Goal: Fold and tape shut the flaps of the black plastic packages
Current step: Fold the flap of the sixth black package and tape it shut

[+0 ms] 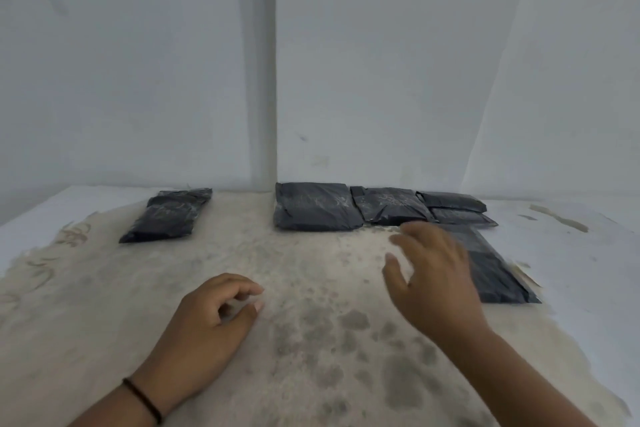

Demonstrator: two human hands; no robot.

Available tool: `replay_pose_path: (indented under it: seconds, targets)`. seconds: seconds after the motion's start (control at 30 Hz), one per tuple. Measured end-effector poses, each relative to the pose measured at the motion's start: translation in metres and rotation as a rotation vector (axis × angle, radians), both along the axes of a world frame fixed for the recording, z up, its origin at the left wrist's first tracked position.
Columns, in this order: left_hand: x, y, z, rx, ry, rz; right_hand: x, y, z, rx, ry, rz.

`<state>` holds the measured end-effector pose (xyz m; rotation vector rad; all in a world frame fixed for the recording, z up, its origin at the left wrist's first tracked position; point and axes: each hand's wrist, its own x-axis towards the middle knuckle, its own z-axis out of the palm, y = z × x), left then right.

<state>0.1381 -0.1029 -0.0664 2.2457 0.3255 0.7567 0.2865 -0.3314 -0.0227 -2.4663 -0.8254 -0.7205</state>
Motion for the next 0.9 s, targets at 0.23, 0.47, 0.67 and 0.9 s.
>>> replay_pose_path:
  seconds: [0.23, 0.47, 0.67, 0.9]
  targets:
    - [-0.005, 0.024, 0.024, -0.302, -0.033, 0.227, -0.036, 0.082, -0.018, 0.153, 0.318, 0.203]
    - [-0.007, 0.083, 0.043, -0.28, 0.062, 0.424, -0.025, 0.089, -0.039, 0.217, 0.388, 0.25]
    - [0.027, 0.135, 0.042, -0.09, 0.278, 0.645, -0.023, 0.092, -0.045, 0.207, 0.386, 0.277]
    - [0.059, 0.161, 0.025, -0.009, 0.529, 0.781, -0.022, 0.095, -0.045, 0.214, 0.377, 0.267]
